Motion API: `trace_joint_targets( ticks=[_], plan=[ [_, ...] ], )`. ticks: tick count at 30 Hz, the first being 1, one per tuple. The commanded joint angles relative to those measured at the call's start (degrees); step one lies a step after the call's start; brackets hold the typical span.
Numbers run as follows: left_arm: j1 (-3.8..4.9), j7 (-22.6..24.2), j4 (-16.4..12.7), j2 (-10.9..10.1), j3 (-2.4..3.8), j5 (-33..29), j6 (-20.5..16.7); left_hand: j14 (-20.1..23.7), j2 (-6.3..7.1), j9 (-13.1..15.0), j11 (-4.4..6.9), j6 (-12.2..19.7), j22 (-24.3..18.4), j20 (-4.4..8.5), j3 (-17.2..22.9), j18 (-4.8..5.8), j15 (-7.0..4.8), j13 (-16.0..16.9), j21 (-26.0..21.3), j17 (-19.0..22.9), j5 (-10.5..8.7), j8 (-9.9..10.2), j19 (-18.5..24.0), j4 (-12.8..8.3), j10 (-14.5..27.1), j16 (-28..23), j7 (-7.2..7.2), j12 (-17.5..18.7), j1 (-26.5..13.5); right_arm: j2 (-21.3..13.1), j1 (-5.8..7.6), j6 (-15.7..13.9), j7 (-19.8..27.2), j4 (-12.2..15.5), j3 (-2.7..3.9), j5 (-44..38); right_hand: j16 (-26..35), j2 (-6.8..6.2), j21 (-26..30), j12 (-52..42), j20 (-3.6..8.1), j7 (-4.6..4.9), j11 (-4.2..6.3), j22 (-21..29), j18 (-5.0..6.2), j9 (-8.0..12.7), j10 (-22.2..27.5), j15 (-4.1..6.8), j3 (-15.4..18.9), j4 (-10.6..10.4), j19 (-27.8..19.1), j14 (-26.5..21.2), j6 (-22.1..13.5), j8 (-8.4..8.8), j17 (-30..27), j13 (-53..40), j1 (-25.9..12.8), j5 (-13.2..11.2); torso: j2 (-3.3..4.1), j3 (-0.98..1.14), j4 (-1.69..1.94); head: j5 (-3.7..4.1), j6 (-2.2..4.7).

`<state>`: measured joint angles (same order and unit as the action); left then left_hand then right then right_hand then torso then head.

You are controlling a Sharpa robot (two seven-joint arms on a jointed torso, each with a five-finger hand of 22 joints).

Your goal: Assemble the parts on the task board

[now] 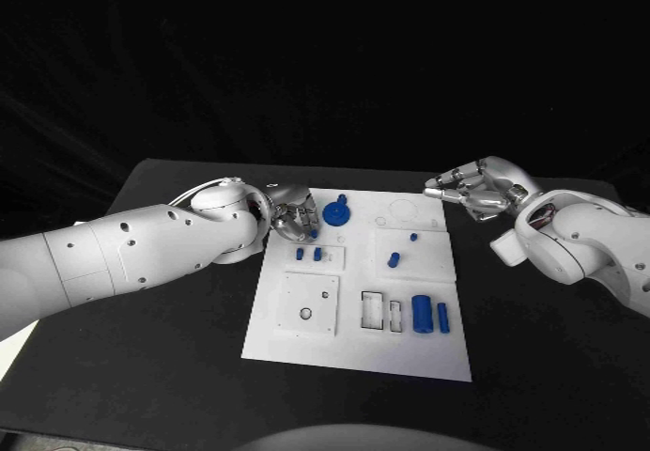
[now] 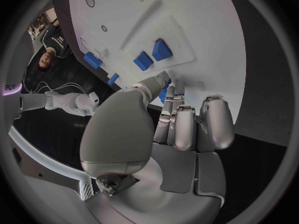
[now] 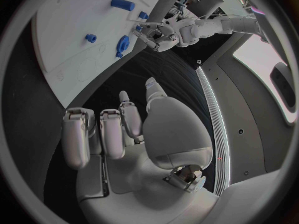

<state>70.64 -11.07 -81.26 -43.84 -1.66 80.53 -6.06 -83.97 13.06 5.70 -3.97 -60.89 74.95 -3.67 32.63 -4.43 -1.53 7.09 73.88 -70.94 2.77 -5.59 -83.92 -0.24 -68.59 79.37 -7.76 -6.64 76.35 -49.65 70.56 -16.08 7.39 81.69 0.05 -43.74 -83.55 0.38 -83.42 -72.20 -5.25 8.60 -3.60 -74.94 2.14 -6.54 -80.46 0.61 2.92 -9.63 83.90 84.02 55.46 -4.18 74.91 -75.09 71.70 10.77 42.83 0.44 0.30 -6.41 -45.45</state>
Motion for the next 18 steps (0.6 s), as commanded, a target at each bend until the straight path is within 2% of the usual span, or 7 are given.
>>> trace_joint_targets(
  ticks=[1,9,12,14,17,18],
  plan=[
    [-0.01,-0.3,0.0,0.0,0.01,0.4,0.2,-2.6,-0.03,-0.1,-0.01,0.3,0.3,-0.34,-0.4,0.95,0.42,-0.1,0.4,0.1,0.1,0.2,-2.9,0.1,0.4,-0.3,0.04,0.1,-0.6,0.0,-0.03,0.3,0.4,0.1,0.02,-0.4,0.3,0.62,0.3,0.0,0.06,-0.01,-0.03,-1.3,0.78,-0.1,0.3,0.18,0.3,0.0,-0.4,3.7,-0.4,0.0,4.7,-2.6,0.2,0.2,0.0,0.0,0.01,0.01,0.02],
    [-0.01,-0.4,0.0,-0.6,0.02,0.4,0.0,-2.4,0.42,-0.6,-0.39,1.4,0.1,-0.66,-0.5,0.89,0.74,-0.4,0.1,0.7,0.09,1.2,-2.8,0.0,2.0,-0.5,-0.22,1.1,-0.6,-0.1,-0.03,0.5,-0.1,-0.2,0.02,-0.6,0.6,0.7,0.6,1.2,0.07,0.0,-0.03,-0.6,0.93,-0.1,1.0,0.18,0.5,0.0,-0.7,3.6,-0.4,0.01,4.3,-1.8,0.3,0.2,0.01,-0.07,-0.05,0.19,0.06],
    [0.02,-0.4,-0.1,-1.4,0.05,0.3,-0.4,-2.4,1.03,-1.5,-0.4,4.6,-0.2,-0.82,-1.3,0.76,0.79,-0.5,-0.3,0.9,0.08,2.2,-2.6,0.0,2.8,-0.5,-0.17,1.5,-0.9,-0.1,-0.03,0.9,-0.7,-0.5,0.02,-1.9,3.1,1.12,3.2,15.1,0.07,0.01,-0.03,4.1,1.87,-0.2,9.0,0.24,1.2,0.2,-2.9,2.7,-0.7,0.03,1.2,7.9,1.1,0.2,-0.04,-0.06,-0.01,0.15,0.09],
    [0.08,-0.3,-0.2,-2.1,0.07,-0.2,-0.8,-2.4,1.13,-1.9,-0.54,6.0,-1.1,-0.93,-2.0,0.54,0.87,-0.7,-1.3,1.0,0.09,2.2,-2.4,0.0,3.6,-0.5,-0.1,1.8,-0.9,-0.2,-0.03,1.4,-1.3,-0.7,0.02,-3.7,4.1,1.43,4.3,30.3,0.23,-0.1,0.11,5.8,2.2,-0.4,16.8,0.39,1.4,0.7,-3.6,2.4,-0.2,-0.22,0.3,18.8,2.6,0.1,-0.02,-0.03,0.0,0.23,0.15],
    [0.3,0.4,-0.3,-3.4,0.23,-2.7,-1.4,-2.4,0.82,-2.0,-0.88,6.8,-2.7,-1.14,-2.7,0.16,1.11,-1.0,-3.1,1.1,0.1,2.0,-2.1,-0.1,5.1,-0.4,-0.32,2.4,-0.4,-0.1,-0.03,2.5,-2.3,-1.1,0.02,-8.0,5.1,2.0,5.1,40.1,0.52,-0.22,0.22,6.9,2.41,-0.6,20.4,0.55,-0.1,2.7,-3.9,2.3,0.9,-0.55,-0.8,26.6,6.8,-0.7,-0.02,-0.03,-0.02,0.33,0.25],
    [0.37,0.7,-0.3,-3.6,0.28,-3.5,-1.7,-2.4,0.71,-2.0,-0.95,6.8,-2.9,-1.19,-2.9,0.12,1.16,-1.1,-3.3,1.1,0.1,2.0,-2.0,-0.1,5.4,-0.4,-0.39,2.5,-0.2,-0.1,-0.04,2.7,-2.5,-1.2,0.02,-9.1,5.4,1.79,5.2,45.1,0.65,-0.08,-0.38,7.1,2.4,-0.6,19.5,0.04,-0.6,3.1,-3.8,2.4,1.1,-0.33,-1.0,31.6,7.8,-1.6,-0.05,-0.03,-0.04,0.36,0.3]
  ],
)
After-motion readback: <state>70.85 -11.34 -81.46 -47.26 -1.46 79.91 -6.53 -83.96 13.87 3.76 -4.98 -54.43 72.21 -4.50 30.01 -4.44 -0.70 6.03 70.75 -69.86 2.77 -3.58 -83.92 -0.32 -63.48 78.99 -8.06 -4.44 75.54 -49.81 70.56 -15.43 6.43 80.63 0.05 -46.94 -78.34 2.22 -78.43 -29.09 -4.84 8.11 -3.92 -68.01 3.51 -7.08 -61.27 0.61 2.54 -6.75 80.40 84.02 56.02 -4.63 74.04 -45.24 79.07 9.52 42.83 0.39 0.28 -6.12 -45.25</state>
